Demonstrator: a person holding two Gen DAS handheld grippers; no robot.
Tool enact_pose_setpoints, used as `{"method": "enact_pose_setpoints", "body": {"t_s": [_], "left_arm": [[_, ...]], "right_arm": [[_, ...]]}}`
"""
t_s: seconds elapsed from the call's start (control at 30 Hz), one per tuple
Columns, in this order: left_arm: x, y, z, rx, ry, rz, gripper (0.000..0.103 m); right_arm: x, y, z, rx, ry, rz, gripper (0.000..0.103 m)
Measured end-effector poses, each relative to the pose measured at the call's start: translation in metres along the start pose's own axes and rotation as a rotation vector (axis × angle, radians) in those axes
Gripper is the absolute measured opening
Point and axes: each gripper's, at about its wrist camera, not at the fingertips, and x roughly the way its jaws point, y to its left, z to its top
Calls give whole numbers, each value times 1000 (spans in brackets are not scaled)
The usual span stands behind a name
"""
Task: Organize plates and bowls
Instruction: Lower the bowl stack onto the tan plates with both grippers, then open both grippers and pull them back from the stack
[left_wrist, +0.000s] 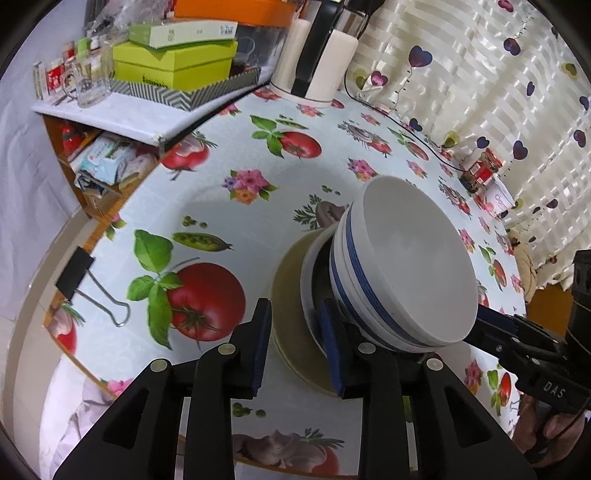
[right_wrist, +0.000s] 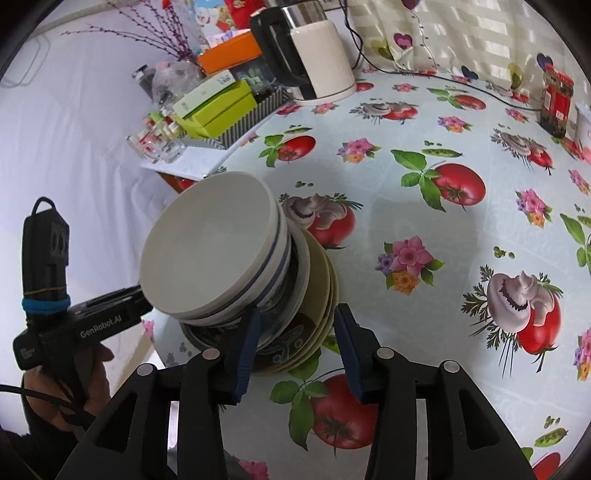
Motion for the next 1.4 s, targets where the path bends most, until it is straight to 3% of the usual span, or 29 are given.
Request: {"method": "enact_pose_setpoints", "body": {"t_s": [0.8,1.4], "left_arm": [[-51,-43,-31,138,-111,100,32],[-45,-51,-43,176,-93,114,32]], "right_arm": [[-44,39,-34,-188,-83,-75,64],[-41,59,-48,-283,-65,-133,71]]}}
